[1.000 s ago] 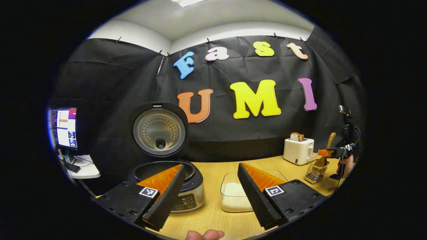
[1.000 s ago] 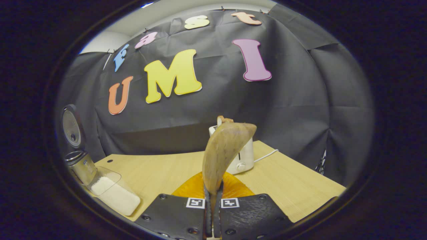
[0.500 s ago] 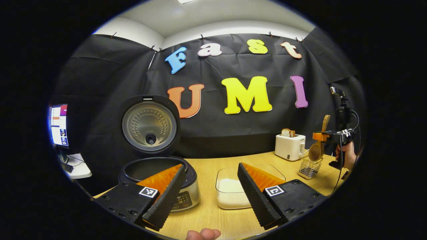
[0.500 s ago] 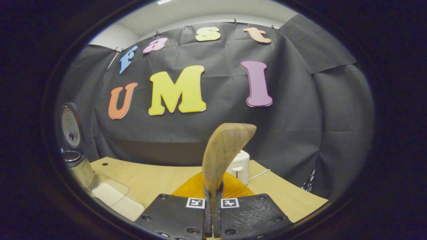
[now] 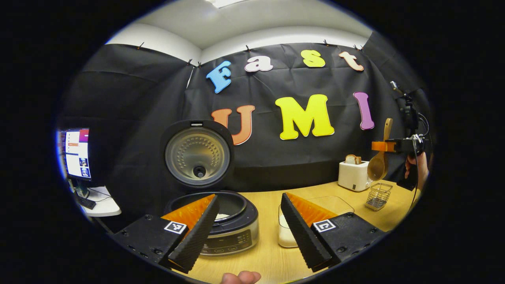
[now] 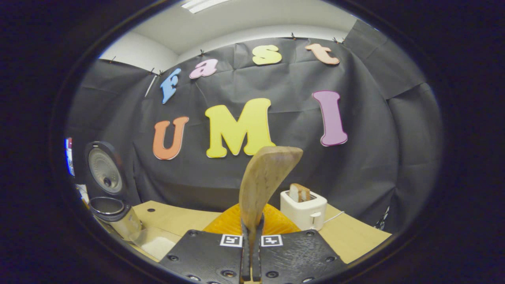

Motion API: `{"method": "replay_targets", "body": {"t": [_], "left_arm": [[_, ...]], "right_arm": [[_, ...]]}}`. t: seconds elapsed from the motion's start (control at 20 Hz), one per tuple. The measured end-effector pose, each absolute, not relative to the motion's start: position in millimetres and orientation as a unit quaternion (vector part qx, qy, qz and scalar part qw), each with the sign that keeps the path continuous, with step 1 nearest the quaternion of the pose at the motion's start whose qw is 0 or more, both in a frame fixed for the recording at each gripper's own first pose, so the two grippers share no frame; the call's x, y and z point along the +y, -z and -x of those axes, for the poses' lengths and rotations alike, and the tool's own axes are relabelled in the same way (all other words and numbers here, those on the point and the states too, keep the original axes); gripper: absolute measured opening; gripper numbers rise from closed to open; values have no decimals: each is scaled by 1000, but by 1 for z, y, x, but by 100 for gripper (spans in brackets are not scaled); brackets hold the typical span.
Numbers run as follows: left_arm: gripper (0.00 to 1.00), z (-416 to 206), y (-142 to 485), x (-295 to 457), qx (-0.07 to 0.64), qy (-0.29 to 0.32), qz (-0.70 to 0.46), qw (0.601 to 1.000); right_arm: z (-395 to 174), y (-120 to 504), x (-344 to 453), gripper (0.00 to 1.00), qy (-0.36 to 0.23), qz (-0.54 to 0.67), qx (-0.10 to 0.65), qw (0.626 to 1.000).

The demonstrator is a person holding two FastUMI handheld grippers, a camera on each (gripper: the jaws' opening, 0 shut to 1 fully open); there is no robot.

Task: Close the left gripper, press the button to open the rice cooker; take a wooden spoon from the chopstick holder with the right hand, scoop a spoonful of rice and pour it into the rice cooker, then put the wooden spoon back into the chopstick holder.

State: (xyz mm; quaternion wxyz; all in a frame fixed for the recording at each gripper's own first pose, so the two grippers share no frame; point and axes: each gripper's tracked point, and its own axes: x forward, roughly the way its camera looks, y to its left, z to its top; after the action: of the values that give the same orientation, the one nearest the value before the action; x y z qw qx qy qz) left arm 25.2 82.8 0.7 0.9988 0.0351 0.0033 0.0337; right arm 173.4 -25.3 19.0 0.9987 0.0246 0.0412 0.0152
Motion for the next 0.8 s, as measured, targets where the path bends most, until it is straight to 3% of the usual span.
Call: {"method": "replay_targets", "body": {"t": [0.55,0.8], "left_arm": [[100,-20,-6,100,-5,-37,-45,998],[100,-15,-10,108,-9,-34,-38,999]], "right_arm": [[-192,25,104,3,-117,-30,101,988],[-199,77,152,2,-127,15,164,978]]}}
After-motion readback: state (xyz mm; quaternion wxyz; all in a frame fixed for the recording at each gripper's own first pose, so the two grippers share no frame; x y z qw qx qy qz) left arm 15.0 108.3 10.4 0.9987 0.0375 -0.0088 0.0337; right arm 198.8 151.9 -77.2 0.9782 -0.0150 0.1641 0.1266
